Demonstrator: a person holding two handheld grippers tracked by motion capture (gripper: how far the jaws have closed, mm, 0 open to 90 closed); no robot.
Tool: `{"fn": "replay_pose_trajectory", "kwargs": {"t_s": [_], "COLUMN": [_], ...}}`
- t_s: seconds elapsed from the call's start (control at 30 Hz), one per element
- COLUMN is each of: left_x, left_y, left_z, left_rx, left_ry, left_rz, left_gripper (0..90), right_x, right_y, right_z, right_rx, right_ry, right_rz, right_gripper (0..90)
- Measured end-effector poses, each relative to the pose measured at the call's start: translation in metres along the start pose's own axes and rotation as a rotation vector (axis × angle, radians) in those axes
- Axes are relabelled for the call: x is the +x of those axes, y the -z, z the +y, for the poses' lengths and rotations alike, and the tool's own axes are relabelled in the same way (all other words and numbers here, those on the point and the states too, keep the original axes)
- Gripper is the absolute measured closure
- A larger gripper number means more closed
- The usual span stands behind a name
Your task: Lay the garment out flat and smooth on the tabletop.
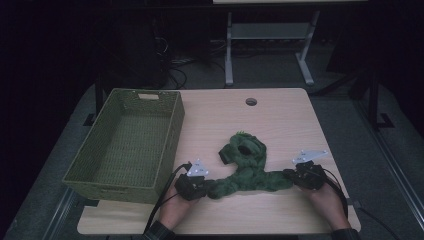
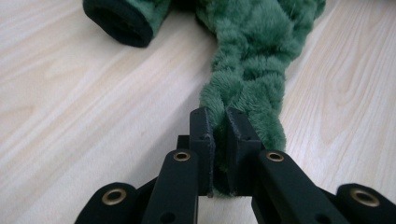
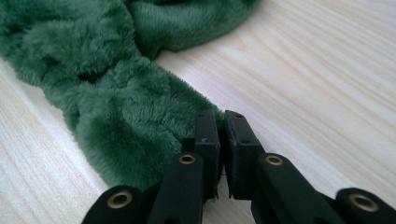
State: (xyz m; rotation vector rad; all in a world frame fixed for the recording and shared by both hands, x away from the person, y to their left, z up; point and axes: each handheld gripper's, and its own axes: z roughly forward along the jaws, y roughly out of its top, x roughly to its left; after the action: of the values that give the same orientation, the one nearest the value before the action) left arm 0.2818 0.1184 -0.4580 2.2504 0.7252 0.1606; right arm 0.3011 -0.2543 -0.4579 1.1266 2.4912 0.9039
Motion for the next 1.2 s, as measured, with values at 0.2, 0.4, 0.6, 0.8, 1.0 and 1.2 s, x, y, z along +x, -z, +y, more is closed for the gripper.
{"fn": "replay_pose_trajectory", "kwargs": {"t_s": [0.2, 0.4, 0.6, 0.8, 1.0, 1.2], "left_x": [0.001, 0.006, 0.019, 0.033, 0.043, 0.056], "left_y": [-0.001, 0.012, 0.006, -0.008, -0.023, -0.035], "left_z": [0.003, 0.018, 0.037, 0.052, 0.057, 0.06], "left_rx": [-0.02, -0.074, -0.091, -0.089, -0.082, -0.066], "left_ry": [0.008, 0.011, 0.01, 0.001, 0.011, 0.021], "left_rz": [-0.013, 0.015, 0.04, 0.051, 0.07, 0.078], "left_gripper": [68.8, 54.6, 53.4, 52.0, 50.2, 44.8], "right_x": [-0.001, 0.001, 0.007, 0.013, 0.023, 0.031], "right_y": [0.002, 0.019, 0.019, 0.007, -0.002, -0.012], "right_z": [-0.003, 0.009, 0.038, 0.067, 0.093, 0.116], "right_rx": [-0.034, -0.123, -0.176, -0.189, -0.206, -0.205], "right_ry": [-0.022, -0.035, -0.001, 0.031, 0.074, 0.119], "right_rz": [0.023, 0.034, 0.071, 0.114, 0.132, 0.139], "right_gripper": [77.2, 67.2, 67.2, 67.0, 66.7, 64.5]}}
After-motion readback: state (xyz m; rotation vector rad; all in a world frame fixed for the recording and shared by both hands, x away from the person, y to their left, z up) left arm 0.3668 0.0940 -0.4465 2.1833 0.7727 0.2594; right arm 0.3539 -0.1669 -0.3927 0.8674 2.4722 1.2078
